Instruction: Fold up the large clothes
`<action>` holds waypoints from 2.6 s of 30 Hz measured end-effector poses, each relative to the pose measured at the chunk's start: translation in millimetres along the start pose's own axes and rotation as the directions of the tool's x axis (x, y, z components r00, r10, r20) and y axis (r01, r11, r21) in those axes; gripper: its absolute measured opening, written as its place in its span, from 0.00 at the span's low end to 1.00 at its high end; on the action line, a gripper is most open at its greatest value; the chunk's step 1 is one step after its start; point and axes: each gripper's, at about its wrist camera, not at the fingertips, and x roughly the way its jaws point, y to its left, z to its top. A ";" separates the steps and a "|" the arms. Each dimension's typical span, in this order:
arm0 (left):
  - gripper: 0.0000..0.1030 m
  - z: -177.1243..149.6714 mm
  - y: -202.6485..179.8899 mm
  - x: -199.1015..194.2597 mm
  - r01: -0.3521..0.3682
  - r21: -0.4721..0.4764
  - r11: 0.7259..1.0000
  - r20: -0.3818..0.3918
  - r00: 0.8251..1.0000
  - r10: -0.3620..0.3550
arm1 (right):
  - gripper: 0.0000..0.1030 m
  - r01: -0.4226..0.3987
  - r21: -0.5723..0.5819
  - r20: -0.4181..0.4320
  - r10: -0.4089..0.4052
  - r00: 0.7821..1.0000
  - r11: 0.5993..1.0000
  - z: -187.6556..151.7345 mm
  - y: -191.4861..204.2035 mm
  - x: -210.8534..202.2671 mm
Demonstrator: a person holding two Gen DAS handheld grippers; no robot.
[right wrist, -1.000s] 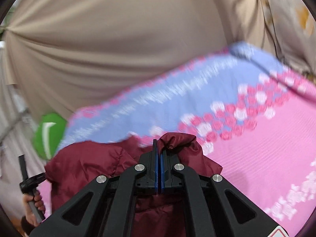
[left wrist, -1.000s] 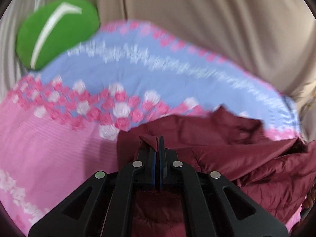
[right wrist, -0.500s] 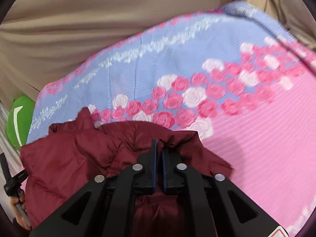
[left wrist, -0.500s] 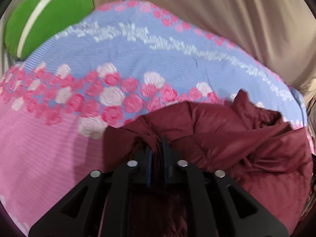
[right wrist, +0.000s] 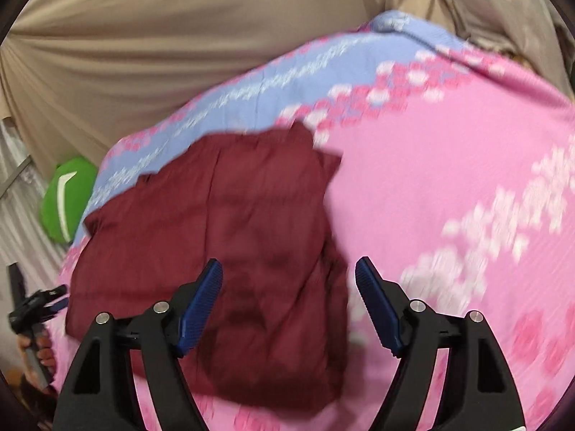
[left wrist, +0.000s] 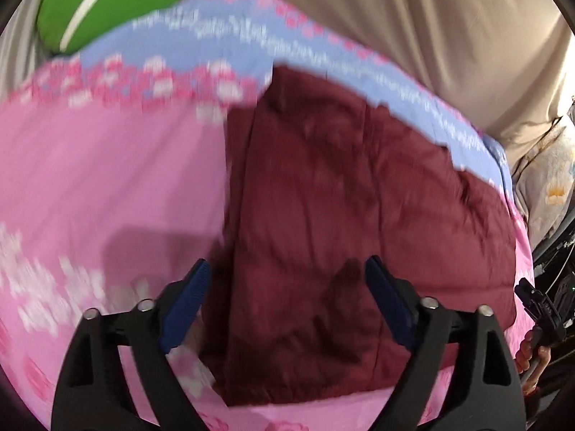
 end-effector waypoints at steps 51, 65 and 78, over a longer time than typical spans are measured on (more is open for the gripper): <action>0.01 128.5 -17.6 112.5 -0.227 -0.006 0.974 0.045 0.973 0.227 | 0.03 0.191 -0.092 -0.044 -0.195 0.980 0.977 125.8 11.0 138.8; 0.27 78.6 -144.7 -6.0 -0.091 0.310 0.946 0.236 0.972 0.016 | 0.17 -0.072 -0.293 0.001 0.076 0.997 0.953 87.6 130.7 47.7; 0.30 8.7 -106.8 50.6 -0.134 0.319 0.938 0.074 0.990 0.117 | 0.00 -0.013 -0.202 -0.137 -0.015 0.990 0.979 10.9 55.3 54.2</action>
